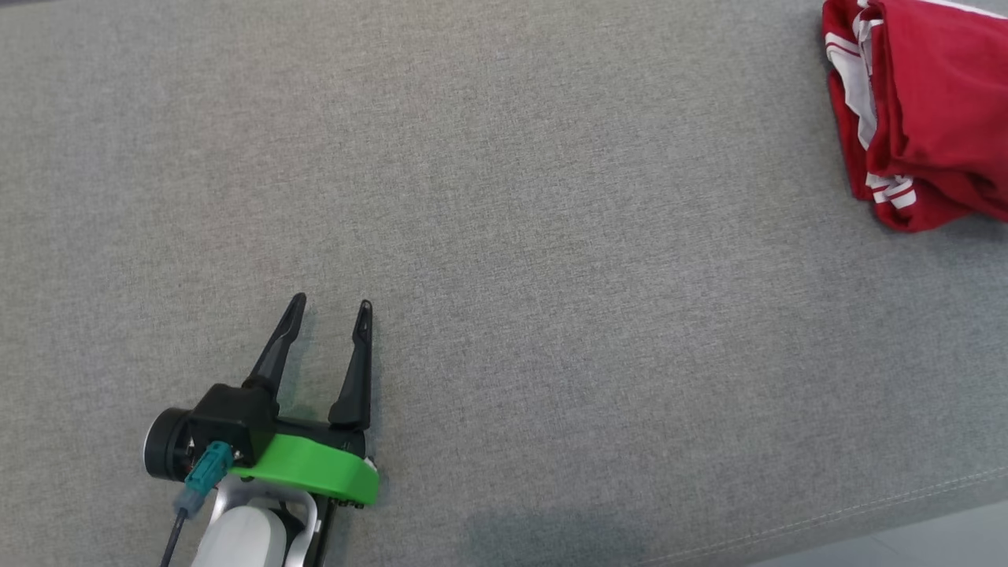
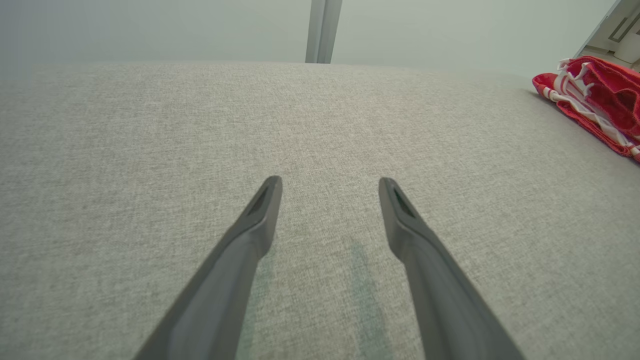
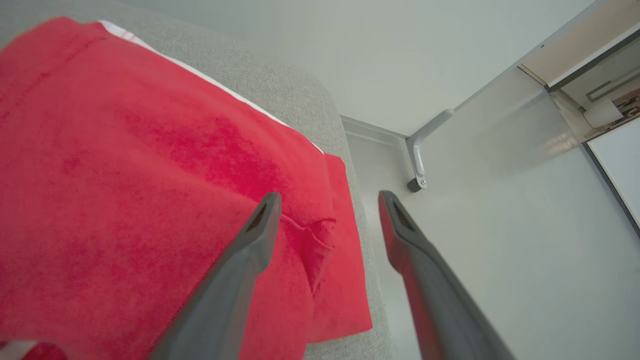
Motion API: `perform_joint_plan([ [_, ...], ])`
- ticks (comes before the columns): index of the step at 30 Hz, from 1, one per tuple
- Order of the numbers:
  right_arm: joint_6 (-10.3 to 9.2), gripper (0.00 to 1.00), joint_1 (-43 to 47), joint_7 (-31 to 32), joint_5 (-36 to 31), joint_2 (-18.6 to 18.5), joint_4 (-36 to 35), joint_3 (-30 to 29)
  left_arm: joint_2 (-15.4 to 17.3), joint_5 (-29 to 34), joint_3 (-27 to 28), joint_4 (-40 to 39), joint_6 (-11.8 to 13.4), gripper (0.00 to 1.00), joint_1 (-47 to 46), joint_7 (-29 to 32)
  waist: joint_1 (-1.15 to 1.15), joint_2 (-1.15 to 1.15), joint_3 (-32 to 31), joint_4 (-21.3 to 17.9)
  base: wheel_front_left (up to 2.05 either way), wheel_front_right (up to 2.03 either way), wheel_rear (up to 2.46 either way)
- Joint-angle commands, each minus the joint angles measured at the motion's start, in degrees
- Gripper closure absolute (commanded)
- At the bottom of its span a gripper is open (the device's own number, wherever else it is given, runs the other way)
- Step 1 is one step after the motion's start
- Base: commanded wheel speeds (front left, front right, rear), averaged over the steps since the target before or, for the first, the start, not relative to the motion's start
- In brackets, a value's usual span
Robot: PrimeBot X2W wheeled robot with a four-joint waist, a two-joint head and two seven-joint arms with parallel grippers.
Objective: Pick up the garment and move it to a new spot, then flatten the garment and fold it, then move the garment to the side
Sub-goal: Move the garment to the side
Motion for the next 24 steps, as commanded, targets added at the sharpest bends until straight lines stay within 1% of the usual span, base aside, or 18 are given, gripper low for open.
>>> perform_joint_plan([
  [1,-0.09,0.0,-0.8,-1.2,-0.5,0.8,-0.4,0.3,0.4,-0.3,0.6,0.1,0.4,0.0,0.2,-0.4,0.0,0.0,-2.3,-1.0,0.0,0.0,0.0],
  [4,-0.09,0.0,-1.7,-3.1,0.2,3.4,-1.3,0.2,0.3,-1.8,2.0,0.4,0.8,0.0,0.0,-0.7,0.0,0.0,-4.5,-1.4,0.0,0.0,0.0],
  [7,-0.09,0.0,-1.7,-4.6,1.4,6.8,-2.5,0.1,0.1,-3.2,3.6,1.2,1.5,0.0,-0.3,-1.3,0.0,0.0,-7.1,-1.4,0.0,0.0,0.0],
  [10,-0.09,0.0,-0.7,-5.5,1.7,9.5,-4.2,1.3,-0.1,-3.8,5.2,2.2,2.2,0.0,-0.5,-2.0,0.0,0.0,-9.6,-1.0,0.0,0.0,0.0],
  [15,-0.09,0.0,2.4,-6.4,2.1,14.6,-6.8,1.4,-1.1,-5.6,7.8,4.2,3.6,0.0,0.3,-3.0,0.0,0.0,-13.5,0.3,0.0,0.0,0.0],
  [16,-0.09,0.0,3.3,-6.5,3.0,15.9,-7.7,0.8,-1.2,-5.8,8.2,4.6,3.9,0.0,0.7,-3.1,0.0,0.0,-14.2,0.6,0.0,0.0,0.0],
  [18,-0.09,0.0,5.4,-6.7,2.6,17.6,-9.4,0.4,-1.6,-6.3,8.8,5.5,4.2,0.0,1.4,-3.5,0.0,0.0,-15.4,1.4,0.0,0.0,0.0],
  [21,-0.09,0.0,9.3,-6.7,2.0,20.1,-13.9,-1.6,-2.1,-6.9,9.9,6.5,4.7,0.0,2.1,-3.7,0.0,0.0,-16.9,2.5,0.0,0.0,0.0],
  [24,-0.09,0.0,14.9,-6.7,1.1,22.8,-20.0,-5.8,-2.8,-7.0,11.1,6.8,5.0,0.0,3.2,-3.9,0.0,0.0,-18.1,3.7,0.0,0.0,0.0],
])
